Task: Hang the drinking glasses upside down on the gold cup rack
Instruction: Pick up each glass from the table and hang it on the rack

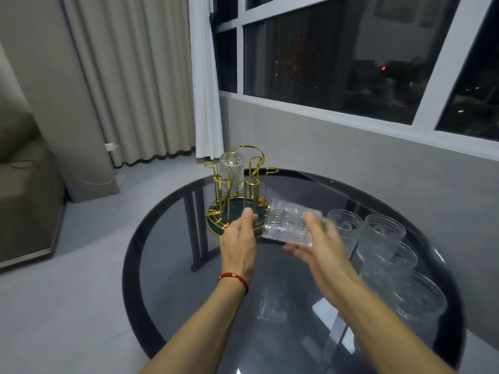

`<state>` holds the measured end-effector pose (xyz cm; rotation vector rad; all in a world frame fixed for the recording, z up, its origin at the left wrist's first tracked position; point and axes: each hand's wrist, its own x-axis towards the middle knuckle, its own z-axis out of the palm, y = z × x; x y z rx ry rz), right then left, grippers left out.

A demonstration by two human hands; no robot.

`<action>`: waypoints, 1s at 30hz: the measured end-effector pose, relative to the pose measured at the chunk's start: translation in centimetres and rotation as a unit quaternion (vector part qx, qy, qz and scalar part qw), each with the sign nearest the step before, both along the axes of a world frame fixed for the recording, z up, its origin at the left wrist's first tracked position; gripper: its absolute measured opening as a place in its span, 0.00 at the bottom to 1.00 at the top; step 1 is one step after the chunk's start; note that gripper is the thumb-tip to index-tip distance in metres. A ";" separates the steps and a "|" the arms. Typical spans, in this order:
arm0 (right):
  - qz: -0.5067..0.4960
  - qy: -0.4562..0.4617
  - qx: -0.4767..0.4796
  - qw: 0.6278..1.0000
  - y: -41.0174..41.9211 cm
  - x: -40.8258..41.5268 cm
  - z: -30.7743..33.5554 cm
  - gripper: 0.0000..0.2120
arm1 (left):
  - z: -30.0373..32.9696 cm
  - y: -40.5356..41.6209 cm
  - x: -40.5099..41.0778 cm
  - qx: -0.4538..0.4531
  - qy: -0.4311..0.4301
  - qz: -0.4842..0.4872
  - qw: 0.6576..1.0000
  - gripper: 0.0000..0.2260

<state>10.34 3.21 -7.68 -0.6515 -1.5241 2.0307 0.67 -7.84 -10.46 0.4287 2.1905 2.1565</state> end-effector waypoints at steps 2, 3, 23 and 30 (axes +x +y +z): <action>-0.084 -0.025 0.135 0.987 1.1 -0.9 1.7 0.25 | -1.2 -0.3 -1.4 -0.096 0.093 0.082 0.988 0.23; -0.117 -0.025 0.187 0.975 2.1 -1.7 2.7 0.27 | -2.3 -0.5 -2.2 -0.194 0.134 0.095 0.967 0.19; -0.032 -0.102 0.320 0.941 11.8 -23.0 9.2 0.39 | -8.3 0.0 -4.6 -0.498 0.211 0.004 0.841 0.32; 0.072 -0.094 0.237 0.964 11.4 -23.8 7.6 0.31 | -8.5 0.2 -4.8 -0.491 0.213 0.004 0.845 0.32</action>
